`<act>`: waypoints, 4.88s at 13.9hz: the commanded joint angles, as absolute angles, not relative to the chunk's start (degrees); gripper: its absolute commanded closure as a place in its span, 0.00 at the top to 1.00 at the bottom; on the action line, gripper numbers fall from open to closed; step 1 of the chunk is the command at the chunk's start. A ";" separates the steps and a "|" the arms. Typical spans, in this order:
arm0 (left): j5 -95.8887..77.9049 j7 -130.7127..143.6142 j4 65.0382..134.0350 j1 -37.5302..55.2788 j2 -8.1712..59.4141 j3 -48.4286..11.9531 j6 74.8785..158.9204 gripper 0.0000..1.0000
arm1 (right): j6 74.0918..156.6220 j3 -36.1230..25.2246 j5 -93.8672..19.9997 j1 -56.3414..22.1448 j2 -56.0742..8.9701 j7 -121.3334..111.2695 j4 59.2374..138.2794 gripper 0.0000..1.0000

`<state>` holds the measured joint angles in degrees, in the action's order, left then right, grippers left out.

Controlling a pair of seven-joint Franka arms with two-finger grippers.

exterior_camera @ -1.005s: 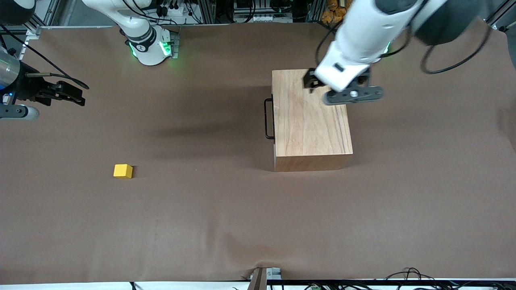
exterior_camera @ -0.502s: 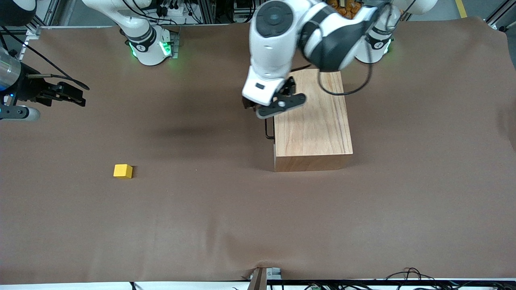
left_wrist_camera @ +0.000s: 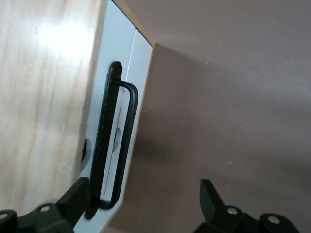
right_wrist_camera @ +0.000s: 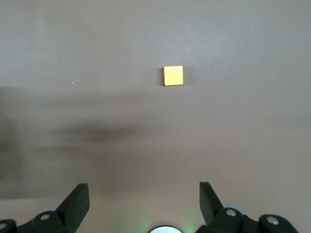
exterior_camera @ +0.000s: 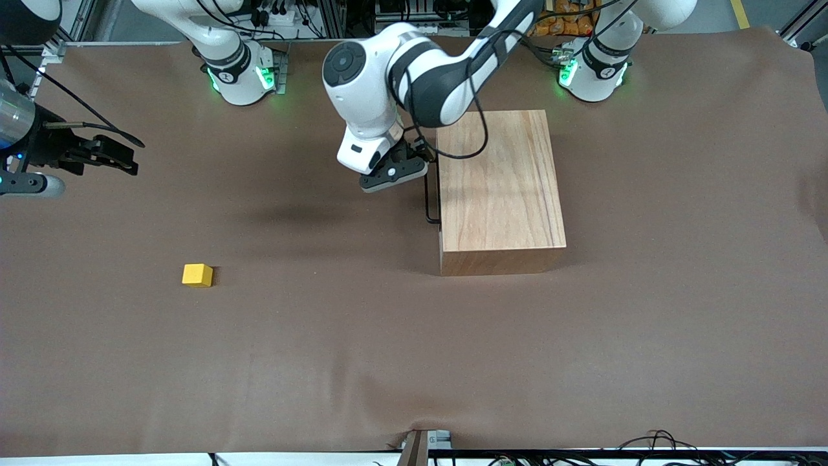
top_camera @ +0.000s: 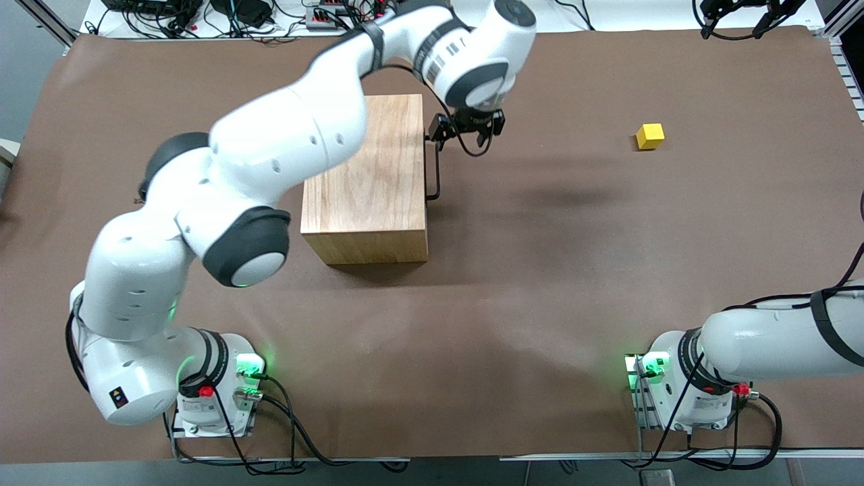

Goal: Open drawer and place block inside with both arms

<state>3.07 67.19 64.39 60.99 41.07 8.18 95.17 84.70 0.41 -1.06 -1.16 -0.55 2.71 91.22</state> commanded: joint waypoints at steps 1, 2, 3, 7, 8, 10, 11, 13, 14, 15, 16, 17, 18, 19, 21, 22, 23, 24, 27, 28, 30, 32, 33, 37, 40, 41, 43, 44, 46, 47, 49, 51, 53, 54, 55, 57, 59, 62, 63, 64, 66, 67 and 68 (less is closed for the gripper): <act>7.54 64.00 61.70 62.84 44.63 9.49 90.81 1.00 | 85.17 0.70 -0.09 -0.88 -0.44 2.20 91.14 1.00; 8.17 62.33 61.70 63.45 45.17 9.67 90.10 1.00 | 85.17 0.70 -0.17 -0.79 -0.44 2.20 90.88 1.00; 8.61 61.79 61.70 63.63 45.87 9.75 90.09 1.00 | 85.69 0.70 -0.35 -0.79 -0.44 2.28 90.88 1.00; 8.61 61.00 61.61 63.63 47.37 9.84 90.88 1.00 | 86.48 0.70 -0.44 -0.62 -0.44 2.28 90.88 1.00; 8.61 61.00 61.52 63.63 47.81 9.84 90.97 1.00 | 86.31 0.70 -0.79 -0.44 -0.44 2.29 90.97 1.00; 8.61 61.08 61.52 63.63 48.86 9.93 91.84 1.00 | 85.96 0.62 -0.97 -0.44 -0.44 2.37 90.97 1.00; 8.61 61.00 61.52 63.63 49.13 9.93 92.37 1.00 | 85.96 0.62 -0.97 -0.53 -0.44 2.37 90.88 1.00; 9.05 60.12 61.52 63.72 49.57 9.84 93.07 1.00 | 86.57 0.79 0.00 -1.14 -0.44 2.29 90.53 1.00; 9.14 59.94 61.52 63.72 49.83 9.84 93.25 1.00 | 86.49 0.79 0.09 -0.97 -0.53 2.29 90.27 1.00; 9.40 59.94 61.52 63.72 50.09 9.84 93.86 1.00 | 86.48 0.70 -0.09 -0.53 -0.61 2.98 89.48 1.00; 9.40 59.85 61.52 63.72 50.18 9.84 94.65 1.00 | 86.48 0.53 -0.17 -0.09 -0.62 3.16 89.39 1.00; 9.40 59.77 61.52 63.72 50.27 9.76 95.79 1.00 | 86.66 0.53 -0.70 1.13 -1.05 3.08 89.21 1.00; 9.40 59.77 61.52 63.72 50.53 9.76 96.76 1.00 | 87.18 0.53 -0.88 2.01 -1.66 3.08 88.60 1.00; 9.40 59.77 61.52 63.72 50.89 9.76 97.29 1.00 | 88.14 0.53 -1.14 2.20 -1.84 2.82 88.07 1.00; 9.40 59.77 61.52 63.72 51.68 9.76 98.00 1.00 | 89.90 0.53 -1.23 2.02 -1.93 2.55 88.07 1.00; 9.32 59.77 61.52 63.72 51.68 9.67 98.52 1.00 | 90.35 0.53 -1.23 1.67 -2.02 2.55 88.07 1.00; 9.32 59.85 61.52 63.72 51.68 9.58 99.13 1.00 | 90.61 0.61 -1.14 1.58 -2.63 2.46 87.98 1.00; 9.32 60.20 61.52 63.72 51.68 9.06 100.10 1.00 | 90.70 0.62 -1.14 1.67 -3.07 2.46 87.98 1.00; 8.70 60.56 61.43 63.81 51.42 8.53 101.16 1.00 | 92.98 0.62 -1.23 1.50 -3.69 2.55 87.98 1.00; 8.70 60.56 61.35 63.81 51.42 8.44 101.51 1.00 | 94.03 0.62 -1.23 1.49 -4.21 2.55 87.98 1.00; 8.61 60.64 61.35 63.81 51.50 7.65 103.96 1.00 | 95.27 0.70 -1.23 1.23 -5.97 2.46 87.98 1.00; 8.61 61.78 61.35 63.81 51.50 7.56 106.42 1.00 | 97.11 0.88 -0.53 0.10 -8.08 2.46 87.89 1.00; 8.53 62.14 61.35 63.81 51.50 7.47 107.04 1.00 | 97.12 0.88 -0.18 -0.43 -8.17 2.37 87.89 1.00; 7.65 62.23 61.17 63.81 51.15 7.03 108.54 1.00 | 97.12 0.79 -0.26 -0.44 -12.03 3.08 87.98 1.00; 7.56 62.31 60.47 63.81 50.98 7.03 108.81 1.00 | 97.73 0.70 -0.61 0.35 -13.36 3.16 87.89 1.00; 7.21 62.31 60.47 63.81 50.98 7.03 108.98 1.00 | 98.17 0.62 -0.88 0.61 -13.53 3.16 87.89 1.00; 7.03 62.31 60.47 63.81 51.15 7.03 110.47 1.00 | 98.35 0.62 -1.41 2.71 -15.11 3.16 87.89 1.00; 6.94 62.31 60.47 63.81 51.15 7.03 111.00 1.00 | 98.35 0.62 -2.10 3.16 -15.99 3.08 87.89 1.00; 6.94 62.31 60.56 63.81 51.33 6.86 111.18 1.00 | 98.35 0.62 -2.55 2.99 -16.17 2.46 87.89 1.00; 6.94 62.31 60.56 63.81 51.42 6.86 111.70 1.00 | 98.44 0.62 -2.37 3.08 -16.17 2.37 87.89 1.00; 6.94 62.31 60.56 63.81 51.59 6.77 113.20 1.00 | 98.35 0.62 -1.93 2.90 -16.17 2.37 87.89 1.00; 6.94 62.40 60.47 63.81 51.59 5.89 113.90 1.00 | 98.35 0.62 -1.85 2.81 -16.17 2.37 87.89 1.00; 6.86 62.31 60.47 63.81 51.59 5.45 115.39 1.00 | 98.35 0.62 -1.85 2.72 -16.17 2.37 87.89 1.00; 6.42 62.31 60.56 63.81 51.77 5.54 116.36 1.00 | 98.35 0.62 -2.11 2.90 -16.08 2.29 87.89 1.00; 5.72 62.40 60.56 63.81 51.77 5.54 117.32 1.00 | 98.35 0.62 -2.46 2.81 -16.17 2.37 87.98 1.00; 5.54 62.49 60.56 63.81 51.77 5.54 118.21 1.00 | 100.00 0.62 -2.55 2.98 -16.35 2.37 87.98 1.00; 5.36 62.58 60.56 63.81 51.77 5.45 119.52 1.00 | 105.44 0.62 -2.98 4.12 -18.53 2.37 89.03 1.00; 5.01 62.75 60.56 63.90 51.68 4.66 122.78 1.00 | 107.05 0.70 -2.90 2.38 -20.99 2.20 89.56 1.00; 4.92 62.75 60.47 63.90 51.68 4.57 123.13 1.00 | 107.31 0.70 -2.38 1.94 -22.57 2.11 90.34 1.00; 4.92 63.19 60.56 63.90 51.51 4.48 123.22 1.00 | 107.84 0.62 -1.50 1.50 -24.68 2.11 90.53 1.00; 4.92 65.73 60.82 63.98 48.54 4.39 118.95 1.00 | 111.42 0.70 0.09 2.89 -28.72 1.76 90.70 1.00; 5.01 65.48 60.91 63.81 46.08 4.39 114.83 1.00 | 112.49 0.79 -0.17 3.16 -28.91 -0.07 91.31 1.00; 5.10 65.74 61.08 63.63 42.84 4.92 112.00 1.00 | 112.50 0.79 -0.44 3.25 -29.00 -3.83 91.49 1.00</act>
